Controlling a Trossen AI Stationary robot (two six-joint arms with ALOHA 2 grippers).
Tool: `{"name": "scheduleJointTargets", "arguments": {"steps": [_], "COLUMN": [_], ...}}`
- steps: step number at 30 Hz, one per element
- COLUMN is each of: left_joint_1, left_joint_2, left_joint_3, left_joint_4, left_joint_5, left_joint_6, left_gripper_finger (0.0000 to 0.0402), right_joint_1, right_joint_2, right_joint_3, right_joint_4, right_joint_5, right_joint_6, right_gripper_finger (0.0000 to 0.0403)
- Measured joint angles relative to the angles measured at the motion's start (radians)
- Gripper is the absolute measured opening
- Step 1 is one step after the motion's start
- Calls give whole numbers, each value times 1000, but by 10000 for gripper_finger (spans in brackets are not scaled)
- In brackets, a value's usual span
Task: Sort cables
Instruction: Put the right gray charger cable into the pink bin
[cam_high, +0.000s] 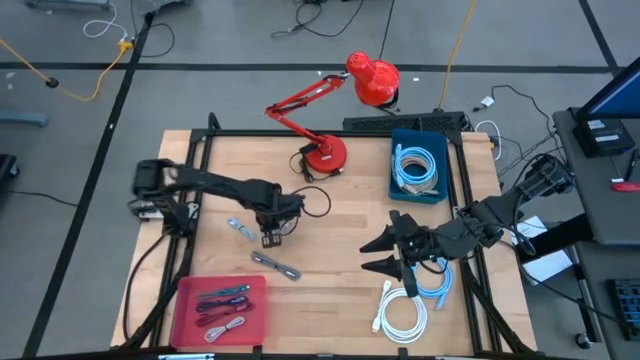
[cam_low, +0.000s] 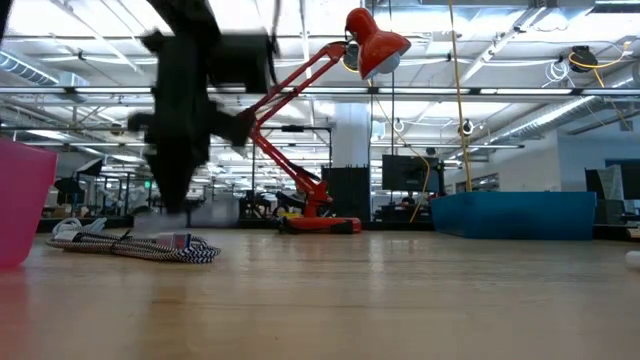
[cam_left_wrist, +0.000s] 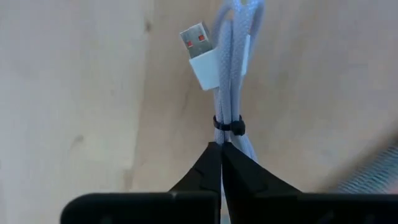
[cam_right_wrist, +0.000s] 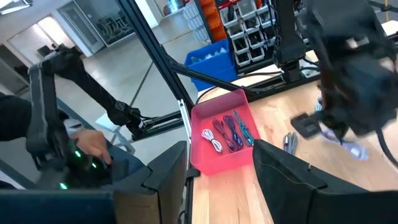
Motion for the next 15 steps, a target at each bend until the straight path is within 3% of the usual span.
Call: {"name": "scheduleJointTargets", "arguments": {"steps": [8,11,15], "left_joint_1": [-131,-264,-523], "left_joint_2": [-360,-461,-518], "left_joint_3": [7,7,8], "left_joint_4": [-71,-76,-75], "left_joint_5": [56,62,33], "left_joint_6": [-254,-428,-705], "left_gripper_finger": [1,1,0], "right_joint_1": [0,-1,-15], "right_joint_2": [0,0,0], "right_joint_3": [0,0,0], "right_joint_4": [-4,-6,-6], "right_joint_5": [1,3,6], "right_joint_6": [-20,-22,-21], "right_gripper_finger": [176,176,176]}}
